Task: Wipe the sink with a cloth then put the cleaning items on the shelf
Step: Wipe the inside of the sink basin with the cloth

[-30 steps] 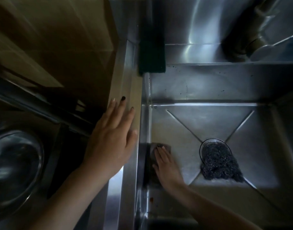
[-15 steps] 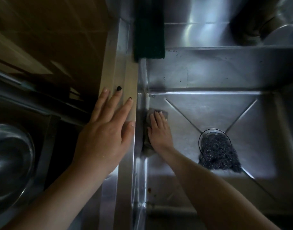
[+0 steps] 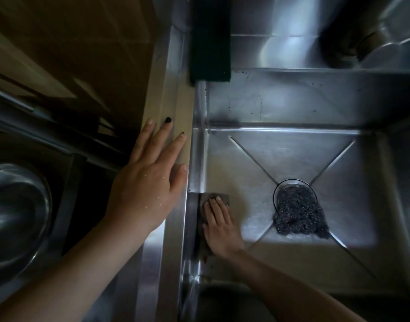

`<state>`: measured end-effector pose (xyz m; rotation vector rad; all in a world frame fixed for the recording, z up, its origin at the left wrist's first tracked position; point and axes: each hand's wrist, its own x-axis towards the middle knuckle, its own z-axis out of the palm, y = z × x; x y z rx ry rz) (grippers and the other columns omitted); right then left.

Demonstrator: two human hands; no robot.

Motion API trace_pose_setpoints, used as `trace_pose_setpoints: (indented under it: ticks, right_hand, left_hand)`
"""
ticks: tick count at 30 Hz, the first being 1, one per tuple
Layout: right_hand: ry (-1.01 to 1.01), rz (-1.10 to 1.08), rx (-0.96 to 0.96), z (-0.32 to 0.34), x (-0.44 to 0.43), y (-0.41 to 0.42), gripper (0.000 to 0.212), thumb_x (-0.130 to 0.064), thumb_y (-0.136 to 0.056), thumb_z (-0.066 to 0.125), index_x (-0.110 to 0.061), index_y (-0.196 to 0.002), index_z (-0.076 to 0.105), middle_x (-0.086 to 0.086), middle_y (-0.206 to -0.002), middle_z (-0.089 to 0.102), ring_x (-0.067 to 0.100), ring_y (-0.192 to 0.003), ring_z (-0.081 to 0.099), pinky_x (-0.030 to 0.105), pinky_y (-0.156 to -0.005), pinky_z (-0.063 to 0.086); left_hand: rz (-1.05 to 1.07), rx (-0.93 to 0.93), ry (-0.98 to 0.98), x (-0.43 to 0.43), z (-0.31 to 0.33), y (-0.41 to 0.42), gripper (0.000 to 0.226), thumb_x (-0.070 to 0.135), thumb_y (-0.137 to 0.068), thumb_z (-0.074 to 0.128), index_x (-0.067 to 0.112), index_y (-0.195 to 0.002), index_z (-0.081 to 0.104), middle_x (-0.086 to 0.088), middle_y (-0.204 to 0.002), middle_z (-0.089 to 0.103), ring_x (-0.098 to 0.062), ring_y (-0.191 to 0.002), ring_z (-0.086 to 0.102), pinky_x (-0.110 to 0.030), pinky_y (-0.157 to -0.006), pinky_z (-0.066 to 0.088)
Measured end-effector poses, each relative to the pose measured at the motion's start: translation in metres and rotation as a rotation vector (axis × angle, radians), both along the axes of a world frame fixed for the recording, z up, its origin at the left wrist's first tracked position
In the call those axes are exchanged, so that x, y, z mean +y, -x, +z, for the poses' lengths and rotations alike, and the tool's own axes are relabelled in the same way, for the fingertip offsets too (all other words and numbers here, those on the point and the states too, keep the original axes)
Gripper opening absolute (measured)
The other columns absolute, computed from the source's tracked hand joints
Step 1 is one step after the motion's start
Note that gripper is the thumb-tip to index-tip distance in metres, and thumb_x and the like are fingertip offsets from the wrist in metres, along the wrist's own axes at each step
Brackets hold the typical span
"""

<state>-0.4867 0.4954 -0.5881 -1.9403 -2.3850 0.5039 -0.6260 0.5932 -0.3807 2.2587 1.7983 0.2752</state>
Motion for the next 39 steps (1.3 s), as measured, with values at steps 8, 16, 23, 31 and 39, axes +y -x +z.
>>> trace_pose_setpoints:
  ticks: [8, 16, 23, 31, 39]
  right_hand:
    - [-0.008, -0.057, 0.103, -0.004, 0.064, -0.002, 0.056, -0.020, -0.070, 0.078, 0.002, -0.119, 0.061, 0.020, -0.123, 0.061, 0.037, -0.117, 0.056, 0.051, -0.092, 0.048]
    - [0.093, -0.139, 0.145, -0.008, 0.086, -0.001, 0.055, -0.026, -0.099, 0.034, -0.005, -0.147, 0.016, 0.012, -0.156, 0.016, 0.026, -0.146, 0.006, 0.034, -0.117, 0.000]
    - [0.189, 0.024, 0.030, -0.006, 0.001, -0.003, 0.062, -0.032, -0.098, 0.037, -0.005, -0.147, 0.010, 0.014, -0.157, 0.013, 0.028, -0.145, 0.007, 0.039, -0.112, -0.014]
    - [0.102, 0.034, 0.107, -0.001, 0.021, -0.007, 0.061, -0.029, -0.090, 0.056, -0.003, -0.141, 0.035, 0.015, -0.148, 0.035, 0.030, -0.140, 0.028, 0.044, -0.114, 0.013]
    - [0.078, -0.065, 0.145, -0.012, 0.081, -0.006, 0.058, -0.028, -0.098, 0.037, -0.007, -0.148, 0.016, 0.011, -0.157, 0.014, 0.024, -0.146, 0.005, 0.034, -0.117, 0.000]
  left_hand:
    - [-0.006, 0.032, -0.001, 0.000, -0.002, -0.001, 0.054, 0.042, -0.090, 0.032, 0.023, -0.141, 0.035, 0.001, -0.153, 0.022, -0.011, -0.140, 0.002, -0.027, -0.108, 0.010]
    - [-0.005, 0.044, -0.004, 0.000, -0.003, 0.000, 0.049, 0.037, -0.095, 0.039, 0.025, -0.142, 0.033, 0.003, -0.154, 0.018, -0.015, -0.143, 0.003, -0.025, -0.108, 0.005]
    - [0.004, 0.053, 0.011, 0.000, -0.001, 0.000, 0.055, 0.041, -0.090, 0.027, 0.025, -0.143, 0.030, 0.004, -0.155, 0.015, -0.014, -0.143, 0.000, -0.022, -0.108, 0.000]
    - [-0.006, 0.031, -0.002, -0.001, -0.006, 0.002, 0.050, 0.040, -0.094, 0.030, 0.025, -0.142, 0.032, 0.002, -0.155, 0.017, -0.016, -0.143, 0.002, -0.026, -0.107, 0.004]
    - [-0.021, -0.013, -0.038, 0.001, -0.005, 0.003, 0.050, 0.034, -0.092, 0.032, 0.018, -0.139, 0.038, -0.001, -0.153, 0.023, -0.019, -0.143, 0.007, -0.024, -0.108, 0.003]
